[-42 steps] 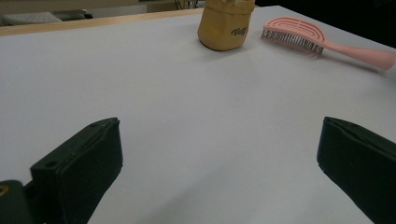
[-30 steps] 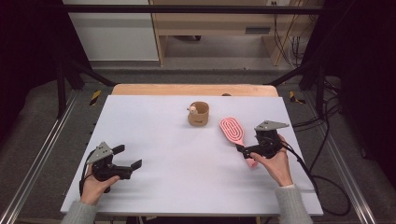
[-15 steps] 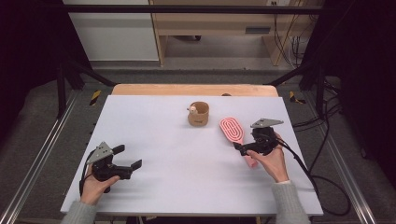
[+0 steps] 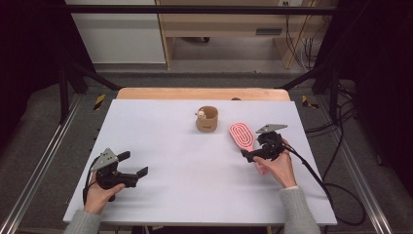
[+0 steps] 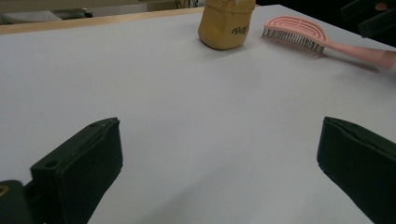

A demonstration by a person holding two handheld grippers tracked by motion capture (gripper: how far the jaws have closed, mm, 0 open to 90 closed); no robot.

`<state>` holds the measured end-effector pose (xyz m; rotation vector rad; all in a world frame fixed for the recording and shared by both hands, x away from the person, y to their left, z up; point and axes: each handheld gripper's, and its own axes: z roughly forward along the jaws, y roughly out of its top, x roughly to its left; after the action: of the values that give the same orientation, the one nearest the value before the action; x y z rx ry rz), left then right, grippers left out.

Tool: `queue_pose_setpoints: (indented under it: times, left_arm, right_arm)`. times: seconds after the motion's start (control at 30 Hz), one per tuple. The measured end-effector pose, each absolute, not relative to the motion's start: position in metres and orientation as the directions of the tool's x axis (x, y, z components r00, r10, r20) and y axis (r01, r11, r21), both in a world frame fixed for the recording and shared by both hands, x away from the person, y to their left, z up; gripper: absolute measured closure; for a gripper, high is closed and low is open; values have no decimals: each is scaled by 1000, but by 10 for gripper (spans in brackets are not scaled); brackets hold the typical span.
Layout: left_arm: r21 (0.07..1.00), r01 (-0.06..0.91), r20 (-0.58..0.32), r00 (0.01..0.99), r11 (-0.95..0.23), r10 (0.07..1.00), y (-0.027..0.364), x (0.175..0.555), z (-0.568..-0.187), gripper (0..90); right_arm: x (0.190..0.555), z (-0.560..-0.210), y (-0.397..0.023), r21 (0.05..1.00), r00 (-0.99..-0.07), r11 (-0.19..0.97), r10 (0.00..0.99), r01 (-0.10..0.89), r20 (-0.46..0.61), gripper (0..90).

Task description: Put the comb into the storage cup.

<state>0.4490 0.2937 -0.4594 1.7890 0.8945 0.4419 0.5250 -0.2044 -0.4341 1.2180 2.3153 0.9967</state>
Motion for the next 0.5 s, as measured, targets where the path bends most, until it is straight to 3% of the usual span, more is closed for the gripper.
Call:
queue_pose_setpoints:
  times: [0.5]
  left_arm:
    - [913, 365, -113, 655, -182, 747, 294, 449, -460, 4]
  right_arm:
    - [533, -448, -200, 665, -564, 413, 826, 622, 15, 34]
